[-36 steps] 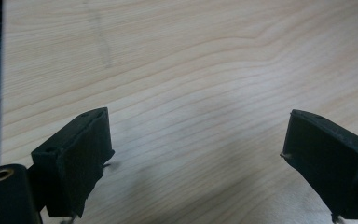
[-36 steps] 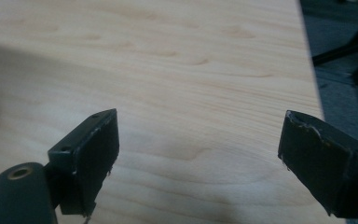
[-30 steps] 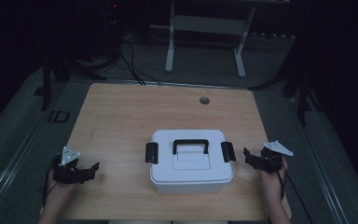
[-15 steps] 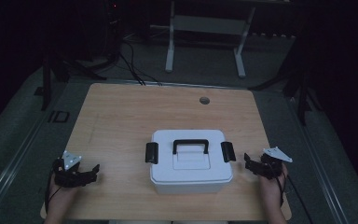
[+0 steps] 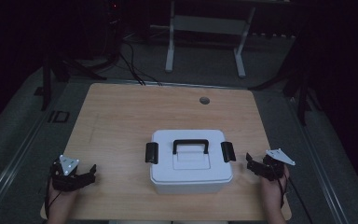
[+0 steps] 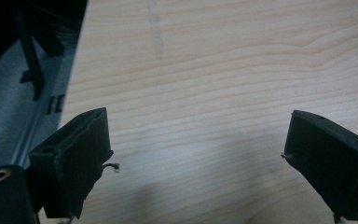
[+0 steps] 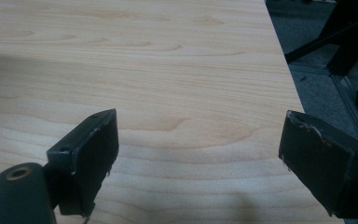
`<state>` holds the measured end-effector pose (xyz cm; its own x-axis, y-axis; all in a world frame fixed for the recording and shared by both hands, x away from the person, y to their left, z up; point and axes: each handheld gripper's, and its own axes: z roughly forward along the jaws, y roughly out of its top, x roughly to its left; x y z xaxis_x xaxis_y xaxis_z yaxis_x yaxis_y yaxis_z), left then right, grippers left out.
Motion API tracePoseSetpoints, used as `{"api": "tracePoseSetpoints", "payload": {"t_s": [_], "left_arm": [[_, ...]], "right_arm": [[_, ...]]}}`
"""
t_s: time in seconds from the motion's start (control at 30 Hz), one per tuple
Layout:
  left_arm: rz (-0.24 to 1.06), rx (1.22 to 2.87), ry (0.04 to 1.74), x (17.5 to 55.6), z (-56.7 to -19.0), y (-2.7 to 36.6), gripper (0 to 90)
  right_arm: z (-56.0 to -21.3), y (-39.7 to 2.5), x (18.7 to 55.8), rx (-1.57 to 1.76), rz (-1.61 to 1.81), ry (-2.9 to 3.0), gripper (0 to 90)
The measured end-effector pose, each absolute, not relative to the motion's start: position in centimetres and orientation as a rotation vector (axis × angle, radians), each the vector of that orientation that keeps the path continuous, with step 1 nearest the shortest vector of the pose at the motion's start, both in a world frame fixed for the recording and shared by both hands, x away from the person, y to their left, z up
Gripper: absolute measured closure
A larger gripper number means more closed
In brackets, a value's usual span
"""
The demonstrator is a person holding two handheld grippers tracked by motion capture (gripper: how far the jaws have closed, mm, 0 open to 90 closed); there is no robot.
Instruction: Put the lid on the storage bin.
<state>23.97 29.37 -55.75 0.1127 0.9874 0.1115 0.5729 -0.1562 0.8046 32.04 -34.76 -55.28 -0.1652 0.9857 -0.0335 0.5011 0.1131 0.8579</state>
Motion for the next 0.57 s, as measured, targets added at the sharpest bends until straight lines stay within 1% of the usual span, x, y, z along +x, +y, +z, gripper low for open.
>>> {"api": "tracePoseSetpoints", "payload": {"t_s": [0.2, 0.37, 0.57], "left_arm": [[0.913, 1.788, 1.522, 23.86, -55.91, 29.37, 7.3], [0.91, 1.741, 1.55, 23.76, -55.9, 29.66, 7.3], [0.916, 1.748, 1.543, 23.78, -56.06, 29.57, 7.3]], "right_arm": [[-55.35, -34.74, 32.05, 1.445, 0.951, 1.757, 11.6], [-55.4, -34.71, 32.05, 1.446, 0.95, 1.761, 11.7], [-55.4, -34.78, 32.1, 1.455, 0.953, 1.766, 11.7]]}}
